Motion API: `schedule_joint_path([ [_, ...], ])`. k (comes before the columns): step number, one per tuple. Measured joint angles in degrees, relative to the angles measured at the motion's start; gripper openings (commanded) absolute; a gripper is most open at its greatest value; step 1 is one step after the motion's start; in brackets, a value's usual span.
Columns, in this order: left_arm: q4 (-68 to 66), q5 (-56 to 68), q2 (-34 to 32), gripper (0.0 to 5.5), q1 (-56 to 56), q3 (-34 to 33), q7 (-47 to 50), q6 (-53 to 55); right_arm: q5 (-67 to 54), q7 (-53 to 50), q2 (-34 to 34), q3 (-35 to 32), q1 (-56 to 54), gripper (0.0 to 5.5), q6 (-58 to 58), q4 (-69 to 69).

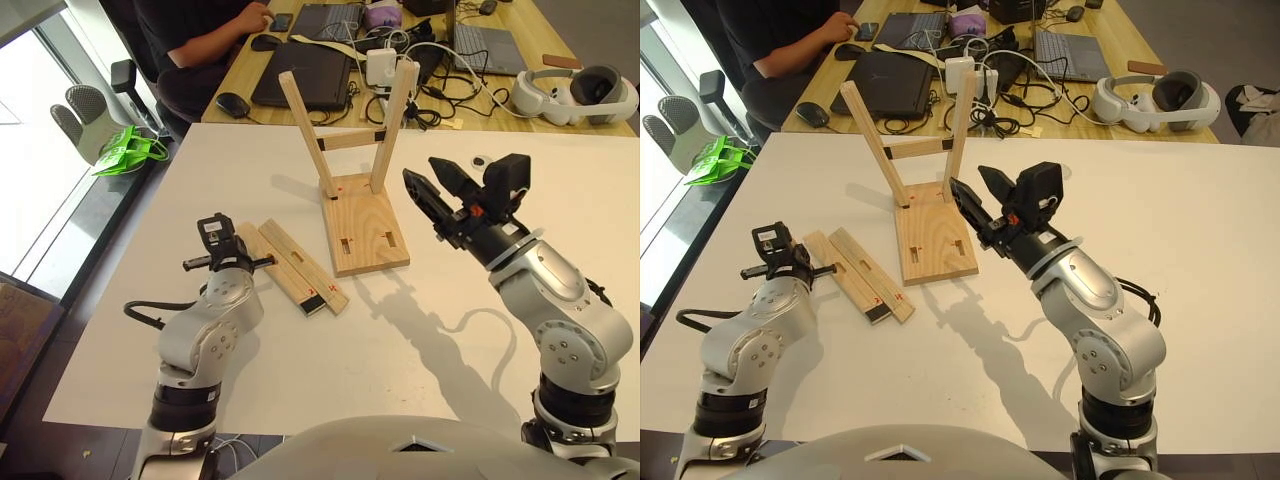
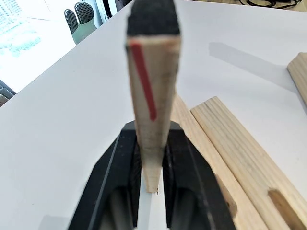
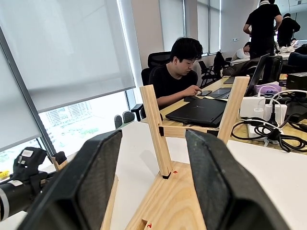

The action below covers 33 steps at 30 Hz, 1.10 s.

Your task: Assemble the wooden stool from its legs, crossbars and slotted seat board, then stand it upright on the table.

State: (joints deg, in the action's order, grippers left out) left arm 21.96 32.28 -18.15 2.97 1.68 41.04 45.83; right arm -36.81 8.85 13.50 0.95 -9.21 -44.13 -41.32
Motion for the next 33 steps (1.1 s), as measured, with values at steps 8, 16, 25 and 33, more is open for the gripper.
schedule_joint_path([
  [8,-12.39,-8.14,10.38,0.41,8.93,-0.91,-6.68,-7.79,0.11,-0.62,-1.4,0.98,-2.27,2.42,0.03,1.39],
  [16,-6.34,-11.59,14.39,0.41,7.12,-4.11,-11.62,-8.4,0.73,-0.76,-1.44,1.19,-2.76,2.42,0.2,2.85],
  [25,16.78,-8.63,19.52,0.41,-5.51,-2.88,-17.05,-6.1,2.67,-3.07,-3.32,1.38,0.44,2.42,1.87,1.67],
  [33,16.07,-11.64,20.91,0.41,-8.99,0.68,-21.35,-7.01,4.38,-4.71,-5.89,2.44,2.3,2.42,2.99,1.39],
])
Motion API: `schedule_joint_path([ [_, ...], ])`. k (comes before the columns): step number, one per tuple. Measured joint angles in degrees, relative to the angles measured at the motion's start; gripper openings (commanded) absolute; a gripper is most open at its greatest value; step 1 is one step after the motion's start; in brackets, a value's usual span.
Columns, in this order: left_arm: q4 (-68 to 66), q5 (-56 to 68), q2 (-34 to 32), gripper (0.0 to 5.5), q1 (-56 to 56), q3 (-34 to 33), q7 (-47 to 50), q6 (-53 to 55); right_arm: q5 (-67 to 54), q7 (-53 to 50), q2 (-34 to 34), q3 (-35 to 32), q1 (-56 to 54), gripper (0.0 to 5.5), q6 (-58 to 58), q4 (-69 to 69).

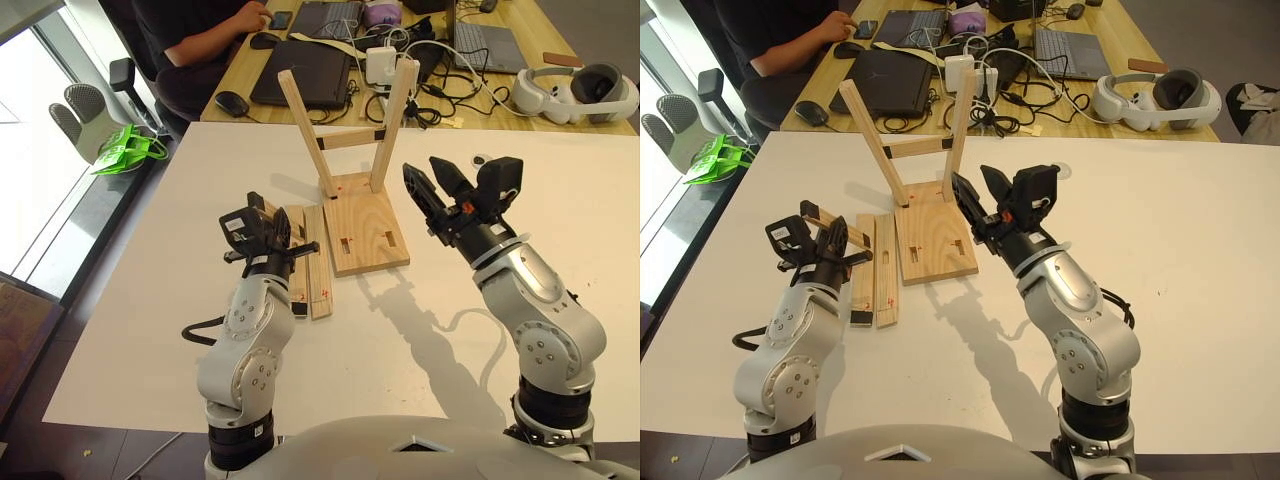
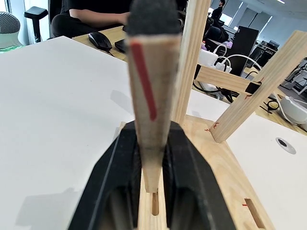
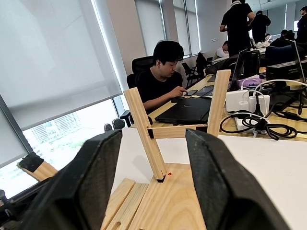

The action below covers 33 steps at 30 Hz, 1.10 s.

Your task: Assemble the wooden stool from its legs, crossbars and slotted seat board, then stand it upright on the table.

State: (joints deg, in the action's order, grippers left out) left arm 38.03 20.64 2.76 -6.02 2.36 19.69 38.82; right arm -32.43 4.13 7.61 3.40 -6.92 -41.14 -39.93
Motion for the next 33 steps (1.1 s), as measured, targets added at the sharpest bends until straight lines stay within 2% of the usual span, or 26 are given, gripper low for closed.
schedule_joint_path([
  [9,-3.46,-4.46,-0.62,0.41,-0.56,-0.13,-4.13,-2.79,0.24,-0.09,-0.54,-0.04,0.01,2.42,0.53,0.08],
  [33,-12.24,-10.94,0.29,0.41,-1.07,0.07,-6.47,-6.71,0.2,0.24,-0.5,-0.12,-2.18,2.42,0.52,2.01],
])
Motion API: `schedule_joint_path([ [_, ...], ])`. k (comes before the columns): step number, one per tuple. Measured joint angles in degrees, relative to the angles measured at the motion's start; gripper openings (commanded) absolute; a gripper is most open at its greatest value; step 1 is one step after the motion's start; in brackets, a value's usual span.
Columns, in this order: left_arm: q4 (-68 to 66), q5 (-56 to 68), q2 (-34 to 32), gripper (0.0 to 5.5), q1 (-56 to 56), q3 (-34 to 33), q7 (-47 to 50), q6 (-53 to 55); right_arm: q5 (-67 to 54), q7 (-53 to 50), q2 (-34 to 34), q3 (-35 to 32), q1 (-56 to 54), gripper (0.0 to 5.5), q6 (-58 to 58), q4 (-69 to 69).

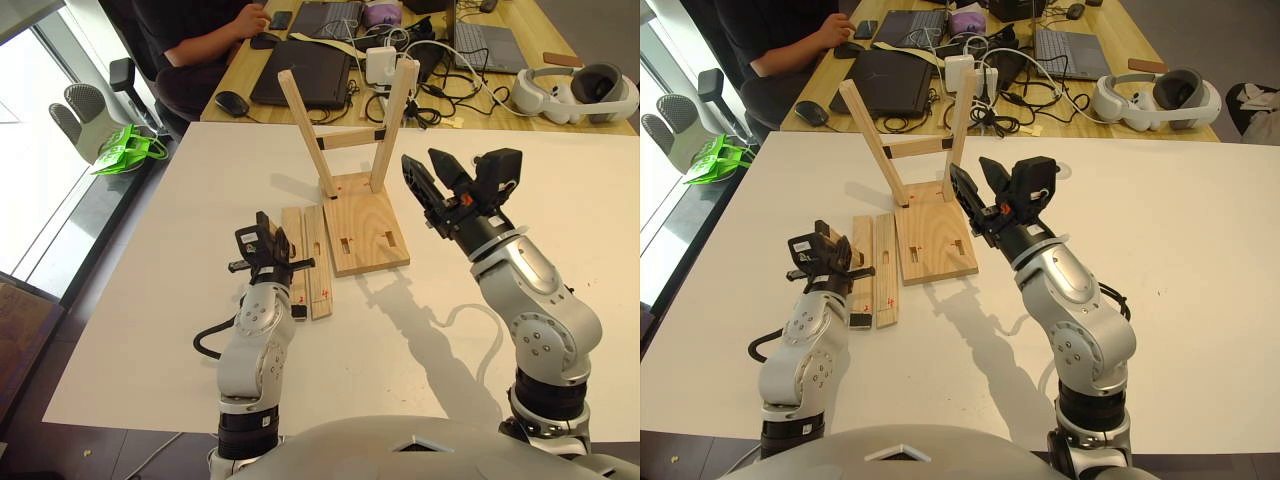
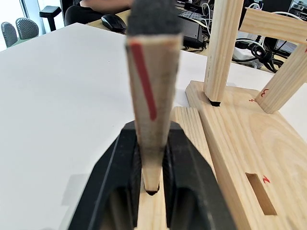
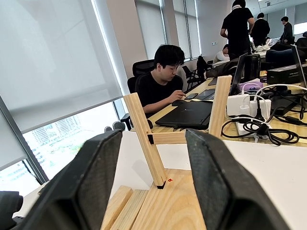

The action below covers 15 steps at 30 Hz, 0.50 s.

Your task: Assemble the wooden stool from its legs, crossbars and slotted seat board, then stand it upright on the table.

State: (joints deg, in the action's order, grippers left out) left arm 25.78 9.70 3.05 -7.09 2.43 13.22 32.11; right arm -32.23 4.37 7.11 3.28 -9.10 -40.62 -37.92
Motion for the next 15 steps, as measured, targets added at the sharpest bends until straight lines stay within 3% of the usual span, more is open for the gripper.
schedule_joint_path([
  [8,0.0,-1.84,-1.45,0.41,2.29,1.95,-2.23,6.4,0.05,-0.04,0.0,0.03,-0.18,2.42,0.0,0.09],
  [9,0.03,-2.39,-2.0,0.79,2.63,2.57,-2.68,7.12,0.05,-0.05,-0.01,0.03,-0.18,2.42,0.0,0.09],
  [15,0.54,-2.97,-2.22,1.58,2.97,2.93,-3.81,10.02,0.37,-0.09,-0.06,0.07,-0.19,2.42,0.01,0.1],
])
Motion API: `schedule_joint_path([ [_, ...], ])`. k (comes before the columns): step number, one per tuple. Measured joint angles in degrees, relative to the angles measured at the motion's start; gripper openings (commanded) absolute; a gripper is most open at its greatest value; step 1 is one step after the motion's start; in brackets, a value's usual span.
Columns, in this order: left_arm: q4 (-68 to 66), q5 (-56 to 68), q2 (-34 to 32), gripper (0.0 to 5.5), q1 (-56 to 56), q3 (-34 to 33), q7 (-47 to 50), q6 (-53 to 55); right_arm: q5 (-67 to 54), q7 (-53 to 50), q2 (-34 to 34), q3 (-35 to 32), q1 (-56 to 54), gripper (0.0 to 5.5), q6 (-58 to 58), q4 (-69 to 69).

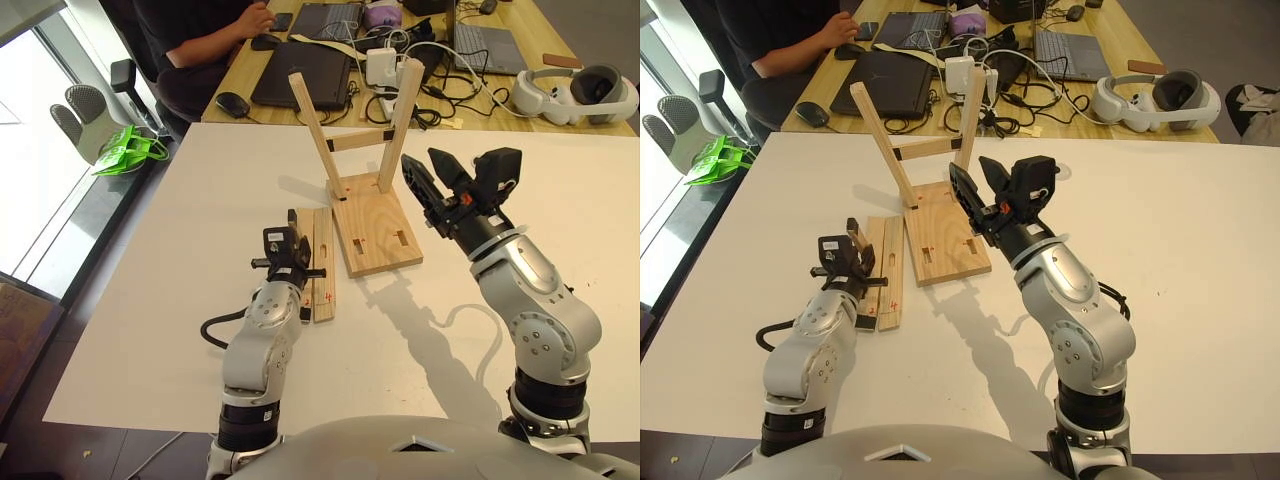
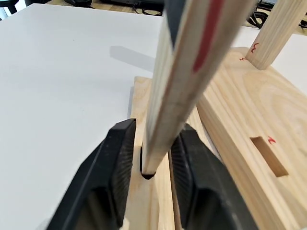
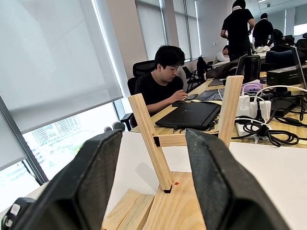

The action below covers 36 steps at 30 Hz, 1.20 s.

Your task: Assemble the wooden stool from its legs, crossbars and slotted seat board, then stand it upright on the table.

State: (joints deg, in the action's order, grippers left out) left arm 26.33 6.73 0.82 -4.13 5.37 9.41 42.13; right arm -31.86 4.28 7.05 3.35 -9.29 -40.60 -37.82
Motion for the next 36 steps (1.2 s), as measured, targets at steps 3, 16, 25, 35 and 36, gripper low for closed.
schedule_joint_path([
  [3,3.68,0.57,0.84,1.58,1.98,-1.48,-0.3,-0.04,0.26,0.0,-0.05,0.0,0.0,2.42,0.15,0.0],
  [16,15.83,5.21,-1.82,1.58,26.99,-10.7,-3.01,3.1,0.86,0.03,-0.64,0.18,-0.27,2.42,1.06,0.25],
  [25,-0.5,2.96,-4.17,1.58,28.02,-7.56,-2.25,16.68,0.8,0.25,-1.34,0.45,-2.24,2.42,1.13,1.12],
  [35,0.87,0.51,-1.89,1.58,14.88,-3.7,-0.42,14.91,0.75,1.27,-0.31,-0.08,-2.65,2.42,0.97,1.99],
  [36,2.94,1.35,-0.89,1.58,18.12,-6.63,-0.15,12.99,0.75,1.25,-0.3,-0.1,-2.65,2.42,0.97,1.99],
])
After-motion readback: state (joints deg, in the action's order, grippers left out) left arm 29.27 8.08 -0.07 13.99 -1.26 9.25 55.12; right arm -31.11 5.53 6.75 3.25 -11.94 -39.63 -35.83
